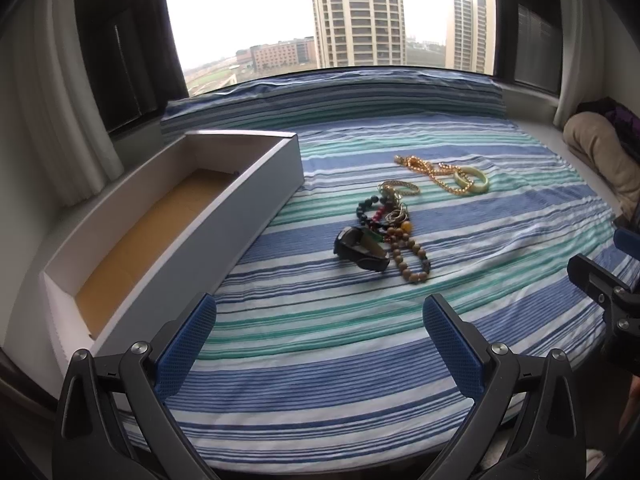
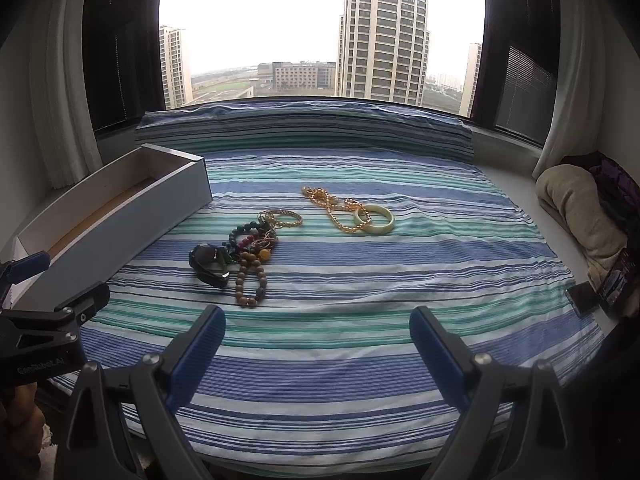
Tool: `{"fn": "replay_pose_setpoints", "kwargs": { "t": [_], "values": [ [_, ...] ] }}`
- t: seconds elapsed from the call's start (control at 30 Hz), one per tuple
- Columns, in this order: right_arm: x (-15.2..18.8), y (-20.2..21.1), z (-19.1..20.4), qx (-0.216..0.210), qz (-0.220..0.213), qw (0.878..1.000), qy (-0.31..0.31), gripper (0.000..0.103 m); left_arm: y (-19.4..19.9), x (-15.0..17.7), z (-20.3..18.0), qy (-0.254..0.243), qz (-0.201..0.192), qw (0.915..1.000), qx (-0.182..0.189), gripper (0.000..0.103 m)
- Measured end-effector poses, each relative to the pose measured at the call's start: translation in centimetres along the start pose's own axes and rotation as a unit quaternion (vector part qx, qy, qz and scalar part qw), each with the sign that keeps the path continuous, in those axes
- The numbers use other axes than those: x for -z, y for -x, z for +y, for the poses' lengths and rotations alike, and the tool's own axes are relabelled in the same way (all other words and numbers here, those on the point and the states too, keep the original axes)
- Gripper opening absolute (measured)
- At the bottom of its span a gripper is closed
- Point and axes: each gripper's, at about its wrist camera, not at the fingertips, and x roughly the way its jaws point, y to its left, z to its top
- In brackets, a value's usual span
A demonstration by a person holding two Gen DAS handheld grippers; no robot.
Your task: Organize jewelry
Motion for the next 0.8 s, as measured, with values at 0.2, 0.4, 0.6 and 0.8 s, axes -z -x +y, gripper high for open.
{"fn": "replay_pose_setpoints", "kwargs": {
  "t": [0.2,0.4,0.6,0.8],
  "values": [
    [-0.03,-0.02,-0.06,0.000,0.000,1.000,0.000,0.095,-0.01,0.03,-0.07,0.000,0.002,1.0000,0.002,0.103],
    [0.03,0.00,-0.14,0.003,0.000,1.000,-0.001,0.095,-0.18,0.06,0.06,0.003,0.007,1.0000,0.004,0.103],
    [0.03,-0.13,-0.07,-0.001,0.001,1.000,-0.002,0.095,-0.21,0.06,0.15,0.004,0.009,1.0000,0.002,0.103],
    [0.14,-0.55,-0.23,0.000,0.005,1.000,-0.006,0.095,-0.45,0.04,-0.08,0.000,0.012,0.9999,0.002,0.103]
  ]
}}
